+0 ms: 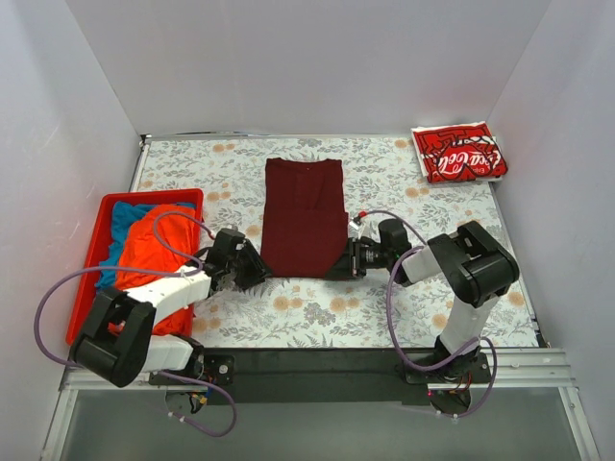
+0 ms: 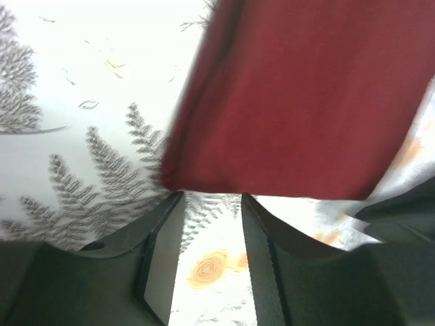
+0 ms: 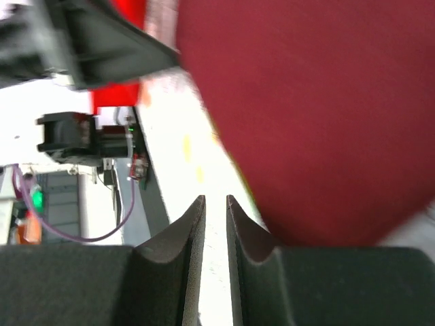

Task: Fold and stack the t-shirts
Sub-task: Fold the tshirt

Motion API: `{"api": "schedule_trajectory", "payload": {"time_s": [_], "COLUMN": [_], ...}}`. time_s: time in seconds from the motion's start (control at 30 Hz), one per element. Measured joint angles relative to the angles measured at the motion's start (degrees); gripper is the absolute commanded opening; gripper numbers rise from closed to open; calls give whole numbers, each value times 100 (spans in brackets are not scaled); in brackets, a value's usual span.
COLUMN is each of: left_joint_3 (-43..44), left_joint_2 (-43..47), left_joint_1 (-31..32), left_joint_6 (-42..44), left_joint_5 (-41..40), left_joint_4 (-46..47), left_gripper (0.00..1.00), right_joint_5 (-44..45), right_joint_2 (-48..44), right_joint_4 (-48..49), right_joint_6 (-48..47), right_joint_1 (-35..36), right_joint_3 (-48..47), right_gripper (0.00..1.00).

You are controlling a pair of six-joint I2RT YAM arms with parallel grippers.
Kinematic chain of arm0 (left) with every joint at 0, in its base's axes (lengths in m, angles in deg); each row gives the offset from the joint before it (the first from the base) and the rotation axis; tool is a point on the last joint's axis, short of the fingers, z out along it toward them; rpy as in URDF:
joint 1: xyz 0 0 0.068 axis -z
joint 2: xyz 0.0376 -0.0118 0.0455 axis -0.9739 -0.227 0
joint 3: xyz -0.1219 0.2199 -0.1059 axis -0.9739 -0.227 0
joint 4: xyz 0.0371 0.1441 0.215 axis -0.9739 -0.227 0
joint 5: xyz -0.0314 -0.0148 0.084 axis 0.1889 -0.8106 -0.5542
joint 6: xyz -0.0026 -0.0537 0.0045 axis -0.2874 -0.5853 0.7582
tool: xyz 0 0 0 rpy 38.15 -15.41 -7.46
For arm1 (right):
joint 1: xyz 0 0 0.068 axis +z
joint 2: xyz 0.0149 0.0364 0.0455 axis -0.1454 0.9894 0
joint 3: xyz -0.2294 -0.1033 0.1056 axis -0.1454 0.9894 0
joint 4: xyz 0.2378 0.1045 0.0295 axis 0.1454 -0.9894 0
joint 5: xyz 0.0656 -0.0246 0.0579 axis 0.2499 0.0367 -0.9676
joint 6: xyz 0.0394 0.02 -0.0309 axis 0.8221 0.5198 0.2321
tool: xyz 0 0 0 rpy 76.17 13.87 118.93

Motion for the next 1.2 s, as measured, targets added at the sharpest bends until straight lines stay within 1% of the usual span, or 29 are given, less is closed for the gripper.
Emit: {"api": "schedule_trajectory", "payload": {"time_s": [0.03,0.13,0.27,0.33,0.5,0.6,0.67,0.77,1.0,1.1,1.2], "left_joint_3": [-118,-203,-411,-529,-573,-439,-262,37,367,367,313], "left_joint_2": [-26,17,278,557,1342,1513,1429,1045,-166,-413,-433], "left_joint_1": [-15,-22,-17,-9,33,44,44,46,59,66,74], "left_joint_6": [-129,-323,-538,-575,-634,-623,-586,-509,-407,-422,-525], "left_joint_5": [87,0,-2,-7,-120,-162,-173,-164,-245,-382,-479], "left_joint_4": [94,260,286,122,-341,-501,-522,-358,149,179,201], "left_gripper": [38,38,38,37,38,37,36,32,30,29,29], "right_joint_5": [33,81,4,72,175,188,221,284,415,481,535], "right_joint_2": [146,579,592,420,-354,-680,-680,-487,640,1132,1561], "right_joint_4": [50,293,697,695,295,129,87,28,2,7,13], "right_joint_6": [26,164,299,306,173,140,151,208,402,505,579], "right_joint_1": [-15,-103,-195,-201,-197,-149,-37,214,802,981,1091], "right_joint_3": [72,280,501,645,745,612,389,-109,-1471,-1794,-1858], "right_gripper": [24,23,23,23,24,24,24,24,24,24,24]}}
